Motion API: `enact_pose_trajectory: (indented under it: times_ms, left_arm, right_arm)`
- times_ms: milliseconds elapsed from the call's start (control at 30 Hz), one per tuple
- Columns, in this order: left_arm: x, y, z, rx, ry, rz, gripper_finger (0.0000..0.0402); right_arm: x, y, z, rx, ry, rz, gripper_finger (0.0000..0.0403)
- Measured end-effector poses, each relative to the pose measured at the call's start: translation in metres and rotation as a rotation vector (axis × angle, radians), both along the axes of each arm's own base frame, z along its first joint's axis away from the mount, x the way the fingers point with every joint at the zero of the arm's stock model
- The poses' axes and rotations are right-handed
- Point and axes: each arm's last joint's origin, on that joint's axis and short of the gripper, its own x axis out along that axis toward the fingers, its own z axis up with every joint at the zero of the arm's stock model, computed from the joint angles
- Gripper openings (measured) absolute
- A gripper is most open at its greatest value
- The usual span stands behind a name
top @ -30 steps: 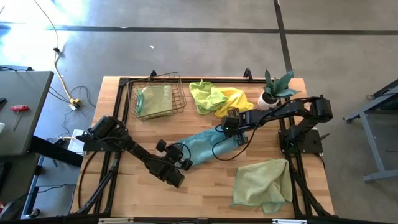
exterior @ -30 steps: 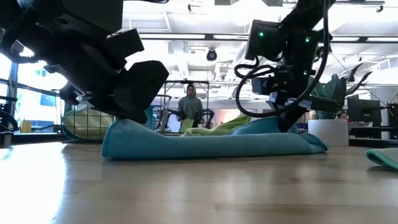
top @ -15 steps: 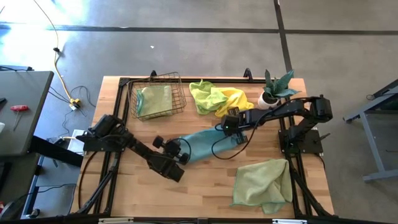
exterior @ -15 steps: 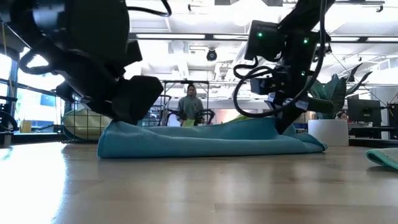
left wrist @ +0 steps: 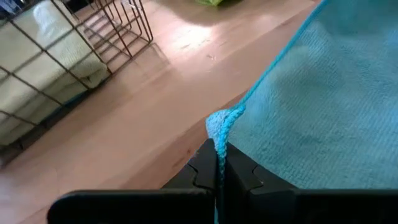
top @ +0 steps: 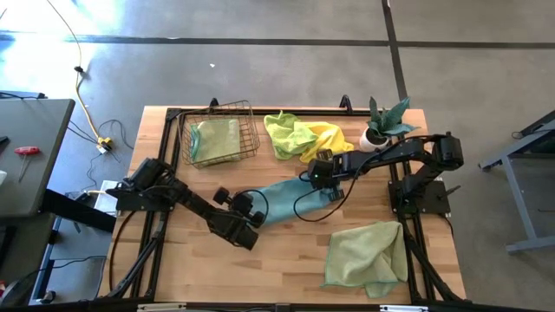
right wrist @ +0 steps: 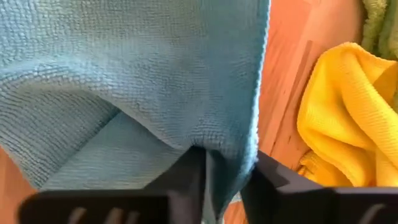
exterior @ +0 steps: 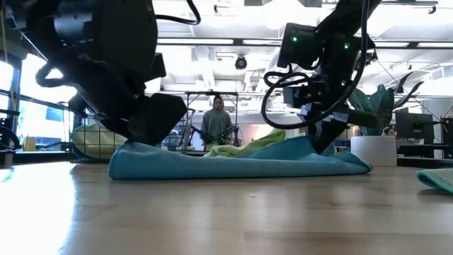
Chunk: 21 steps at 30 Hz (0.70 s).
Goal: Fold microfiber towels
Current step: Fold the blue towel
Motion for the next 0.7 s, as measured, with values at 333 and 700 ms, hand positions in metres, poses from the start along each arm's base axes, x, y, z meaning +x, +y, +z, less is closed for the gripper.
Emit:
enact_pose_trajectory:
  times_ms: [333,700]
  left_arm:
    - [0.002,0.010,0.000,0.034,0.124,-0.060,0.0087]
    - [0.008,0.030,0.023,0.225,0.343,-0.091,0.0143]
  right_arm:
    - [0.000,-0.004,0.022,-0.098,0.060,-0.187,0.0152]
    - [-0.002,0.012,0.030,0.268,0.097,-0.418,0.0154]
